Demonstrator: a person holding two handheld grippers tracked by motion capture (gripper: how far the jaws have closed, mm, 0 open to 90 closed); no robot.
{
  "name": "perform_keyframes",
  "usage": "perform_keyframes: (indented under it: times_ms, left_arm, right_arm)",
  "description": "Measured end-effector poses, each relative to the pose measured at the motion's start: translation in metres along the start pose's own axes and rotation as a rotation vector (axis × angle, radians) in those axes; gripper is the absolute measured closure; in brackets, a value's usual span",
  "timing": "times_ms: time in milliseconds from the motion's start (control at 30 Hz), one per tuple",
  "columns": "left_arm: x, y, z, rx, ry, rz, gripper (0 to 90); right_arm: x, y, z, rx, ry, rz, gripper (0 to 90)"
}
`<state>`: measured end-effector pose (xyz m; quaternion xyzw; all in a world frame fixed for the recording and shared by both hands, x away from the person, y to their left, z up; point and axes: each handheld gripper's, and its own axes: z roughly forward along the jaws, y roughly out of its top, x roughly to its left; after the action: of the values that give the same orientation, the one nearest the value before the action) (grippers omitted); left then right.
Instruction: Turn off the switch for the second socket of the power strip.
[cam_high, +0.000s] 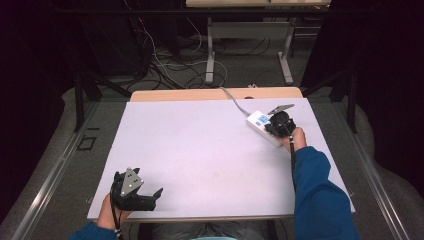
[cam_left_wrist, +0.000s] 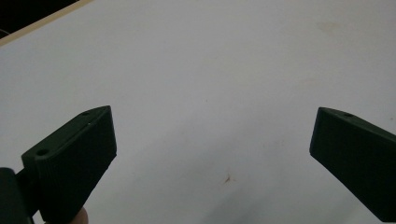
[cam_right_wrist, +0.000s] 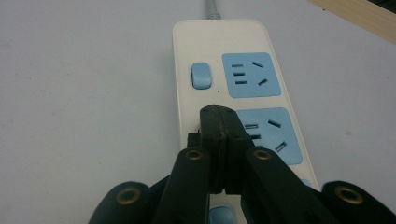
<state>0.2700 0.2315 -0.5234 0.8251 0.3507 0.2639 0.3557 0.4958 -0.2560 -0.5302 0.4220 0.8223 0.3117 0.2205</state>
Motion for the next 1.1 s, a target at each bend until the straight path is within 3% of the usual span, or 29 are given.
perform_keyframes:
  times_ms: [67,200,367,1100]
  left_arm:
    - [-0.0005,-0.001,-0.0004,-0.014,0.002,-0.023,0.5]
    - [-0.0005,-0.0016,-0.0032,-0.017,0.0,-0.013,0.5]
    - [-0.0009,-0.0009,-0.0027,-0.016,-0.006,-0.01,0.5]
    - [-0.0021,-0.0003,-0.003,-0.015,-0.005,-0.006,0.5]
  right_arm:
    - [-0.0021,-0.0008,-0.0003,-0.006,0.01,0.001,90.0]
    - [-0.0008,-0.0002,-0.0003,-0.003,0.0,-0.006,90.0]
    - [0.0001,-0.0003,0.0,-0.001,0.002,0.02,90.0]
    - [0.0014,0.0,-0.0003,-0.002,-0.011,0.007,90.0]
